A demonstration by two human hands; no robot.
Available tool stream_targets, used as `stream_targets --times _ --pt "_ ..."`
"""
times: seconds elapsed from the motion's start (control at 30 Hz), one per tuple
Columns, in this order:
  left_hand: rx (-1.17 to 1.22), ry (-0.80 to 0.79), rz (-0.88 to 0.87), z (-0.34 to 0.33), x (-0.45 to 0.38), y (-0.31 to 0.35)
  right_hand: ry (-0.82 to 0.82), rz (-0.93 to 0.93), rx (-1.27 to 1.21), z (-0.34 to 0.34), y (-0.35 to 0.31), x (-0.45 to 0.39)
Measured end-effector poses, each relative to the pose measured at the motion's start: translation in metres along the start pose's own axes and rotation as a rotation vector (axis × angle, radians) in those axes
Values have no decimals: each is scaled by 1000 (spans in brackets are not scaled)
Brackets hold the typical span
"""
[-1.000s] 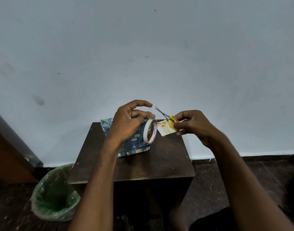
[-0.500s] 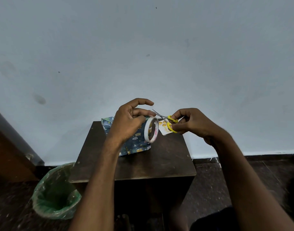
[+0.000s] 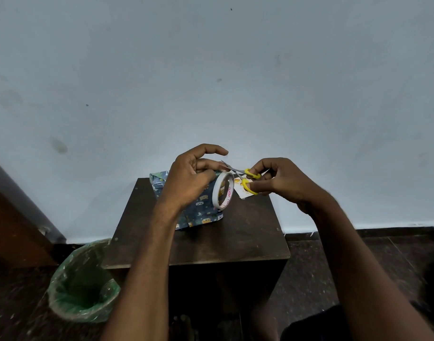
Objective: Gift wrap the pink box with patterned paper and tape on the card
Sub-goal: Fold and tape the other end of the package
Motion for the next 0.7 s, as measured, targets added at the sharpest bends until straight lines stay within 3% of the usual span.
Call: stream_targets --times 0.7 --pt "-17 0 -29 0 -3 -4 100 90 61 3 -1 -2"
Point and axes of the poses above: each hand's wrist, its own x-axis away from the middle knuckle, its own z-axis out of the back of the hand, y = z × x, the point moved 5 cm from there along -x, towards the middle knuckle, and after that the axes turned 3 degrees about x, right-handed, at the moved point
